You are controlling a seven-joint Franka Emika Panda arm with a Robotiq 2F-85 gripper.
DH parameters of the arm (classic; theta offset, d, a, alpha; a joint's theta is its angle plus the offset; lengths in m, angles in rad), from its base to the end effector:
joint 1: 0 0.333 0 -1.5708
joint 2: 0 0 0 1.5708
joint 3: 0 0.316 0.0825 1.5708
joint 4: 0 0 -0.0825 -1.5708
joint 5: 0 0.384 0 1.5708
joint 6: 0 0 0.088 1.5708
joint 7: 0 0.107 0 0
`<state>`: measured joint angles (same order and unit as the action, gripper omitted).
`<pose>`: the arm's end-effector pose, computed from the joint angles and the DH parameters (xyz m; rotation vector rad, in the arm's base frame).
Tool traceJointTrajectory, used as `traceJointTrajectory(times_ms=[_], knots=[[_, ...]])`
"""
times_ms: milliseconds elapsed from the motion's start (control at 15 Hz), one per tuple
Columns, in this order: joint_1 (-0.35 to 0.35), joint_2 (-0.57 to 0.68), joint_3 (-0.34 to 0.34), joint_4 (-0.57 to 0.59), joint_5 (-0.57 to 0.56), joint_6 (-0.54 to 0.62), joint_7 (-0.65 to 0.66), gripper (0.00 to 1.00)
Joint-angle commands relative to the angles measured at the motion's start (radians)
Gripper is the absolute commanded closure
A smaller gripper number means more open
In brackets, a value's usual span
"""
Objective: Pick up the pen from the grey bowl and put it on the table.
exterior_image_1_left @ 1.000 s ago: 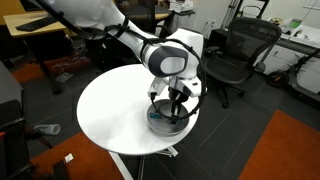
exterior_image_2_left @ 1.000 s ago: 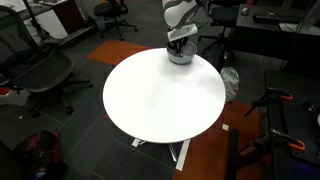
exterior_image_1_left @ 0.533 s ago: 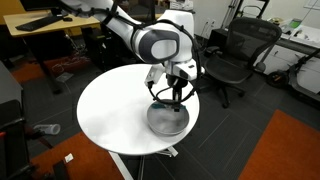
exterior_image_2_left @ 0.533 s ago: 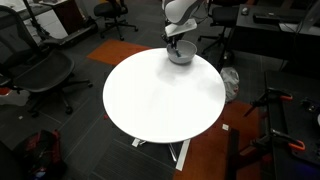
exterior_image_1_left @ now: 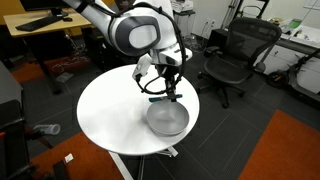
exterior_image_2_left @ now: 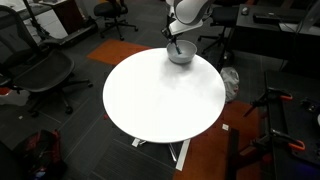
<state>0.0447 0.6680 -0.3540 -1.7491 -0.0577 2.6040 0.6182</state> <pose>0.6624 -0.1821 0.2316 2.6905 -1.1149 0.3754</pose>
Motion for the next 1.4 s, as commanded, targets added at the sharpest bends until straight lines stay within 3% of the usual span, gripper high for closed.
traceJointTrajectory(times_ms=[0,533,1067,1333], knots=[[0.053,-0.123,-0.013,-0.178,-0.04,0.076,0.022,0.95],[0.104,-0.251,0.025,-0.387,-0.054,0.127,-0.007,0.95],[0.081,-0.25,0.112,-0.436,-0.018,0.093,-0.034,0.95],[0.075,-0.235,0.12,-0.465,-0.001,0.098,-0.018,0.95]])
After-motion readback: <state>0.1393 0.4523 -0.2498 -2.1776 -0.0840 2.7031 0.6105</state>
